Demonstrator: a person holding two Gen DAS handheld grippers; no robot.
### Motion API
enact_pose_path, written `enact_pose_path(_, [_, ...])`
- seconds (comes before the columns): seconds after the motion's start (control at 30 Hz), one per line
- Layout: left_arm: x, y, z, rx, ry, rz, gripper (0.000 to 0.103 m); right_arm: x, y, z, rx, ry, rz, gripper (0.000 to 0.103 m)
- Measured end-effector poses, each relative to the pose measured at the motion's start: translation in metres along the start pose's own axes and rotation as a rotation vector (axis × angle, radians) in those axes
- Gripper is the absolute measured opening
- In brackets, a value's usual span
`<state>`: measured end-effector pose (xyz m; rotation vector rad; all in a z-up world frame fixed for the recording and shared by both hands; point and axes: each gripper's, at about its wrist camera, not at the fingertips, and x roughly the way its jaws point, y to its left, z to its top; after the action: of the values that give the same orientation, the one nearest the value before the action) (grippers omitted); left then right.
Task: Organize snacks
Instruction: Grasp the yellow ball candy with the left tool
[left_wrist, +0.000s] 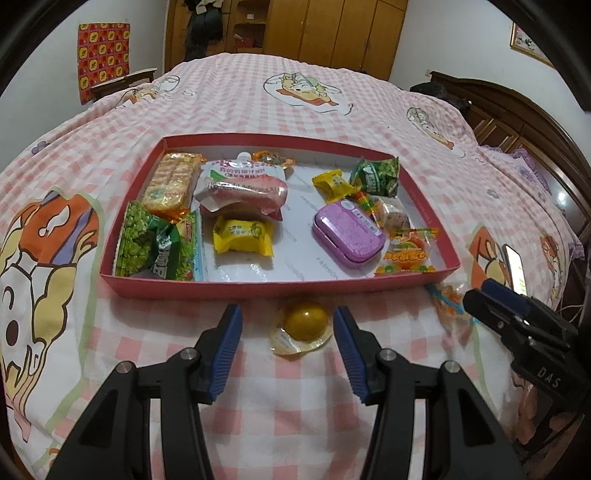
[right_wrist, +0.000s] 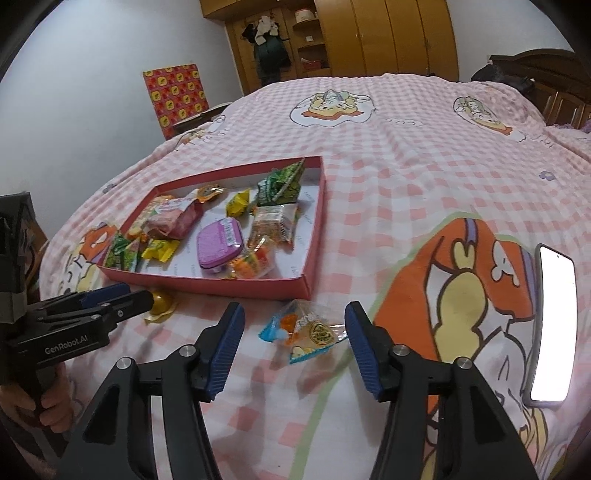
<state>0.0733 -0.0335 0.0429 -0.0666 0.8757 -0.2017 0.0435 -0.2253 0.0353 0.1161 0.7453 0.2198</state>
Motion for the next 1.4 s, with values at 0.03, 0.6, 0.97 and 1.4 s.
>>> enact_pose_path(0.03, [0.002,0.000,-0.001,-0.005,-0.001,0.003,0.054,0.000,-0.002,0.000,0.004,-0.001,0.000,0.058])
enact_pose_path(0.6, [0.019,-0.009,-0.009,0.030,0.029,-0.005,0.042,0.017,-0.012,-0.009,0.047,0.056,0.001,0.058])
enact_pose_path(0.97, [0.024,-0.009,-0.009,0.033,0.039,-0.014,0.041,0.023,-0.015,-0.014,0.077,0.077,-0.002,0.053])
enact_pose_path(1.4, [0.022,-0.008,-0.009,0.029,0.032,-0.024,0.037,0.019,-0.012,-0.016,0.068,0.053,-0.011,0.037])
